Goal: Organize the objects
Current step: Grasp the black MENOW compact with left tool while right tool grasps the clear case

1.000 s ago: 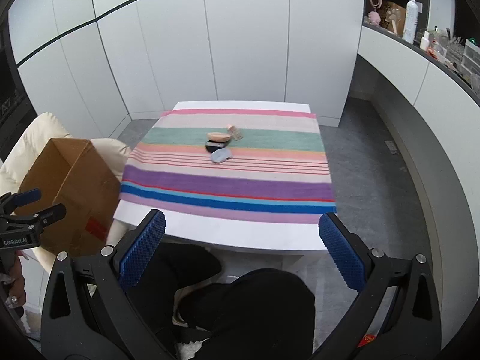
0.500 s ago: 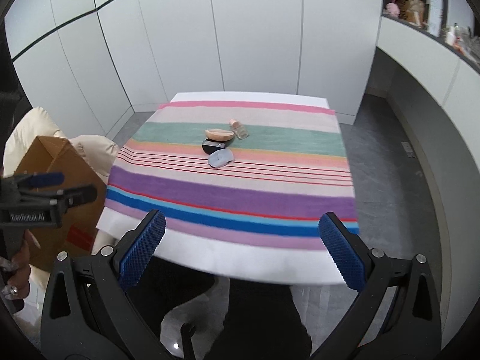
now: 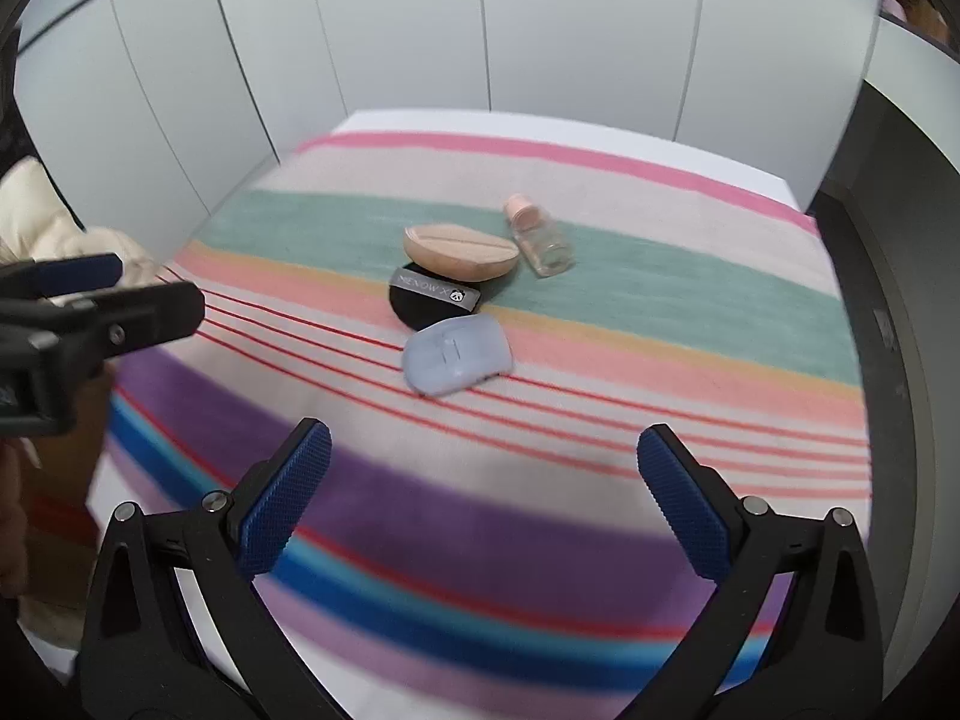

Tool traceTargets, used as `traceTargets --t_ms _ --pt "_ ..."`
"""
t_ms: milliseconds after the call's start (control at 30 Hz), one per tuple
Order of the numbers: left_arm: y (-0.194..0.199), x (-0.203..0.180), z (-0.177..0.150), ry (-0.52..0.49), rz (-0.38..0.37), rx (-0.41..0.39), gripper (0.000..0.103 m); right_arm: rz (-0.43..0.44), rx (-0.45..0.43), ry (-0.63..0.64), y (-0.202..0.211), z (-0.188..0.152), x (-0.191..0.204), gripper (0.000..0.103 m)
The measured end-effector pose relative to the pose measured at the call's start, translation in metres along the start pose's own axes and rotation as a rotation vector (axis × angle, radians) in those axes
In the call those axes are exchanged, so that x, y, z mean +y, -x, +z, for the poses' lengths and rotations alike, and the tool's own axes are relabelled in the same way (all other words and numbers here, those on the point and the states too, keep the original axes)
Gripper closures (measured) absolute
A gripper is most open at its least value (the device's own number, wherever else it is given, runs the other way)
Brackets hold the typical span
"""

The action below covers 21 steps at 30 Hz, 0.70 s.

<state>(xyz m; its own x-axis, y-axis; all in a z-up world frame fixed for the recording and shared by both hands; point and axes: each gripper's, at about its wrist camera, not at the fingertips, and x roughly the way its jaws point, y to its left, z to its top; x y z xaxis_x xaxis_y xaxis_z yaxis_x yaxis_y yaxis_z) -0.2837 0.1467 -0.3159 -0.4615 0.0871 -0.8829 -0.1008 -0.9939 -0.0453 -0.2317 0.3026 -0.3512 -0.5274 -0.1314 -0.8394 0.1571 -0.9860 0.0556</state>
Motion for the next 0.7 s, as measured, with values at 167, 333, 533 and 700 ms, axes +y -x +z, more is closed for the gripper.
traceTargets --t_ms 167,333,533,700 --pt "-0.029 0.004 0.009 0.010 -0.012 0.011 0.003 0.014 0.010 0.018 -0.038 0.009 0.002 0.000" --pt "-0.049 0.007 0.012 0.032 -0.032 0.033 0.003 0.004 -0.005 0.040 -0.058 0.020 0.005 0.015" --pt "-0.068 -0.004 0.013 0.041 -0.064 0.055 0.003 0.032 -0.011 0.039 -0.062 0.020 -0.001 0.055" --pt "-0.080 -0.031 0.015 0.004 -0.100 0.069 0.003 0.019 0.004 -0.028 -0.059 0.020 -0.029 0.066"
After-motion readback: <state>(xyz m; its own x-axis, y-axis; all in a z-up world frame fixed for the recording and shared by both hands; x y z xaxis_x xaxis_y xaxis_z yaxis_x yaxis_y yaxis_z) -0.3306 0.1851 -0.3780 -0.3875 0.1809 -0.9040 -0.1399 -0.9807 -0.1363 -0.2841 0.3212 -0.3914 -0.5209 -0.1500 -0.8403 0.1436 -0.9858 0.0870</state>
